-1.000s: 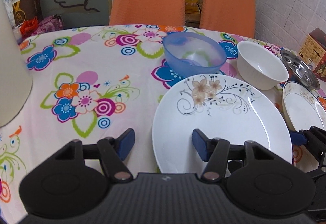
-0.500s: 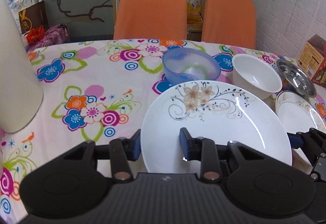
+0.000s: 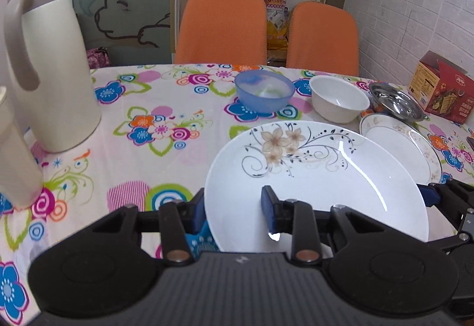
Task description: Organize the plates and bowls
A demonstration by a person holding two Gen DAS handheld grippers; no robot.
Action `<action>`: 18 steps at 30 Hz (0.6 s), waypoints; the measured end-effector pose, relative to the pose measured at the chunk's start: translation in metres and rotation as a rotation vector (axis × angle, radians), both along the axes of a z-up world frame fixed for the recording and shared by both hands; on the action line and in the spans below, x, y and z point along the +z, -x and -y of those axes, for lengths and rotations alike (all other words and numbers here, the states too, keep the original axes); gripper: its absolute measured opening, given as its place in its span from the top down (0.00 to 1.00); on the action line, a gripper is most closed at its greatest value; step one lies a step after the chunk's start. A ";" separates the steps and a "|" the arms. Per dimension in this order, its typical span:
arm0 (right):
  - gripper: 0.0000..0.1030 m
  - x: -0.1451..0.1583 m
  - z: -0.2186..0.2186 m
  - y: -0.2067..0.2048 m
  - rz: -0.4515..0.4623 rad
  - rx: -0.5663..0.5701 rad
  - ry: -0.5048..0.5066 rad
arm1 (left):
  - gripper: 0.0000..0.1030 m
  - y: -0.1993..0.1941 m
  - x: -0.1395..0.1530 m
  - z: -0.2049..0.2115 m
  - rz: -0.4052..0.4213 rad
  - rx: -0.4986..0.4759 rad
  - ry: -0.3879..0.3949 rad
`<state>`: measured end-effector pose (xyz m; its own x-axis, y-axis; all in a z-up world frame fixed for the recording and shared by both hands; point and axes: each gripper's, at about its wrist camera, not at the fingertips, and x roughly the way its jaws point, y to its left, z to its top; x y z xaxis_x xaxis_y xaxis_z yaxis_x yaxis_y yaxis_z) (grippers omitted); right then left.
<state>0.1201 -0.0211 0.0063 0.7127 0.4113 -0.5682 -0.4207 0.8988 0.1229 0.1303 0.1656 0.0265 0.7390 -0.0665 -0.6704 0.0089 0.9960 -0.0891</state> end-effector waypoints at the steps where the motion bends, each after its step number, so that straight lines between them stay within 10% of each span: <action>1: 0.18 -0.003 0.001 0.008 -0.001 0.000 0.004 | 0.70 0.008 -0.002 0.001 -0.004 0.002 0.005; 18: 0.19 -0.038 0.007 0.046 -0.095 0.061 0.002 | 0.65 0.069 -0.041 0.006 -0.061 0.037 -0.004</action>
<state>0.0736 -0.0281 -0.0319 0.6293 0.4507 -0.6331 -0.4608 0.8724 0.1630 0.0611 0.1593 -0.0146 0.6988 -0.0372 -0.7143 -0.0332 0.9959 -0.0843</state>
